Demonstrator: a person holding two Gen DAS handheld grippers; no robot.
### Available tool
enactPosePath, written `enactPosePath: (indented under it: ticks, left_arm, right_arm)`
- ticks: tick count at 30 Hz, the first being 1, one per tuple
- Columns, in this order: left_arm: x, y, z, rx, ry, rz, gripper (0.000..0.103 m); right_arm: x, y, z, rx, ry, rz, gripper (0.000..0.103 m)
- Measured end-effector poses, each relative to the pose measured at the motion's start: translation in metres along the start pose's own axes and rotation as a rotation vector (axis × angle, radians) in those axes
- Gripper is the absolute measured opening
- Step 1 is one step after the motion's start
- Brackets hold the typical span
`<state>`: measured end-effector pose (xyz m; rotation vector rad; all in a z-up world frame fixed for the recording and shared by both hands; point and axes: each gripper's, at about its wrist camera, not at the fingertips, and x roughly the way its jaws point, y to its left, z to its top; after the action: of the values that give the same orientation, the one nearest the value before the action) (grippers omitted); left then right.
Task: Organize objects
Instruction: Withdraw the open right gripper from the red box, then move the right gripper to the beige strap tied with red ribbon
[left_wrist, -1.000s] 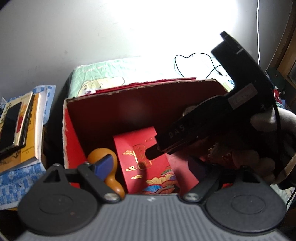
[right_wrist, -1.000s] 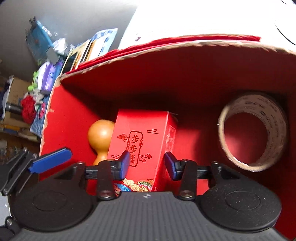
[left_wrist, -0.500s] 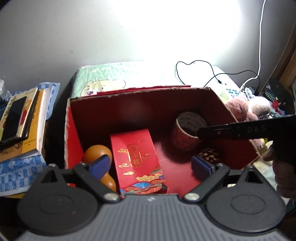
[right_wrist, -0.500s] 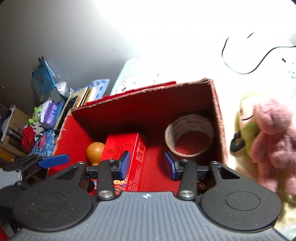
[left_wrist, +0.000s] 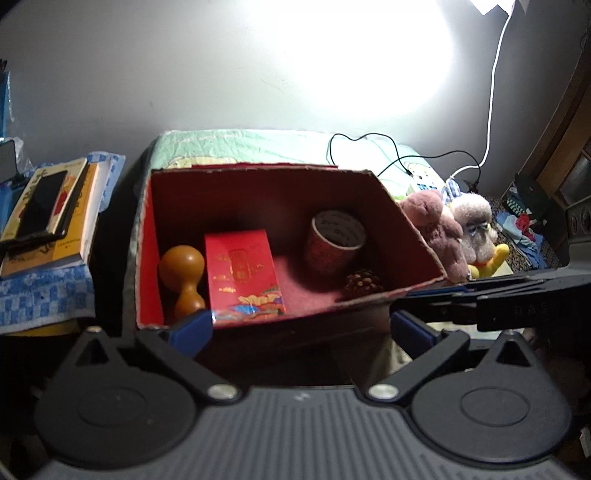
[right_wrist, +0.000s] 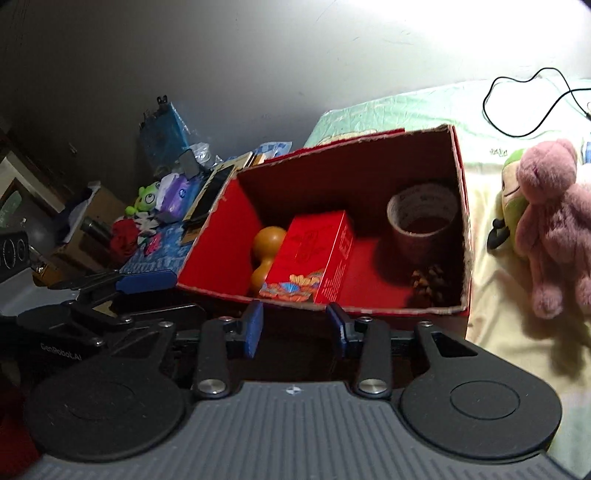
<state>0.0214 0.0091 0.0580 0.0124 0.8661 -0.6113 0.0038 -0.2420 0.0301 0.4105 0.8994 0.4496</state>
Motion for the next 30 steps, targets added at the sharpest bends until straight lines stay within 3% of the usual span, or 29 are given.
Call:
enactPosePath:
  ticks: [6, 11, 15, 30]
  left_arm:
    - [0.012, -0.006, -0.027, -0.056, 0.082, -0.018, 0.102]
    - [0.046, -0.014, -0.044, -0.114, 0.216, 0.020, 0.102]
    - [0.062, -0.022, -0.056, -0.125, 0.275, 0.057, 0.102]
    - [0.082, -0.039, -0.065, -0.091, 0.343, 0.140, 0.102]
  right_arm:
    - [0.010, -0.016, -0.027, 0.088, 0.088, -0.032, 0.032]
    - [0.024, -0.024, -0.042, 0.144, 0.141, -0.075, 0.031]
    - [0.033, -0.025, -0.049, 0.160, 0.190, -0.120, 0.031]
    - [0.036, -0.042, -0.064, 0.276, 0.229, -0.108, 0.031]
